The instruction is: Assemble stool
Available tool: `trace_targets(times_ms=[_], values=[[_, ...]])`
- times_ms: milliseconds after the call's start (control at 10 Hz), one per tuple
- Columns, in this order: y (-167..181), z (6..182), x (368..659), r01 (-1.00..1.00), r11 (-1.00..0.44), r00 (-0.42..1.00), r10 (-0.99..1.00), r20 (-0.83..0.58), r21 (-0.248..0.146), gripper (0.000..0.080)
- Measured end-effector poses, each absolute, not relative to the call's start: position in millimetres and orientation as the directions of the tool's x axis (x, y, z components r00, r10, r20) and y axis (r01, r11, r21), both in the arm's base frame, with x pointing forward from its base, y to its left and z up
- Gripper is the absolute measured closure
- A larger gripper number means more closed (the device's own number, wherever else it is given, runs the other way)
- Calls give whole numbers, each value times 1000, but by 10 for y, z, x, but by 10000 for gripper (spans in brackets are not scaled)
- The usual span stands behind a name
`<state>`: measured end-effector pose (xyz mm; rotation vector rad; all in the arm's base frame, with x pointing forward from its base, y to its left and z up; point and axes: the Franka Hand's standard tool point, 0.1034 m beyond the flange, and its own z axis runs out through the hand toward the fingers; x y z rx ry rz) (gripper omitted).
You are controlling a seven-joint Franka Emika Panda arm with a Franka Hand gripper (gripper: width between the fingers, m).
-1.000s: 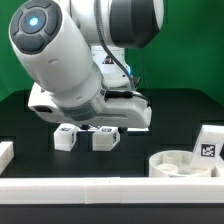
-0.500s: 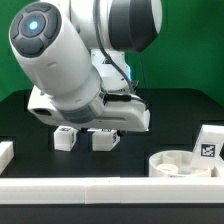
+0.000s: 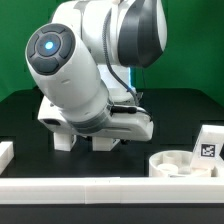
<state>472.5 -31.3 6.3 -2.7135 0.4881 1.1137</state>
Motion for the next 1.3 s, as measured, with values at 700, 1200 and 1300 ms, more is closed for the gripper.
trace_targets(times_ms=[700,1200,1300], values=[[-325,79,4760,-362,-932,671,-239,-701,-28,475],[81,776,5282,-454,-890,664,-367,-651,38,475],[168,846,5320,-462,-886,666,-377,-644,41,475]])
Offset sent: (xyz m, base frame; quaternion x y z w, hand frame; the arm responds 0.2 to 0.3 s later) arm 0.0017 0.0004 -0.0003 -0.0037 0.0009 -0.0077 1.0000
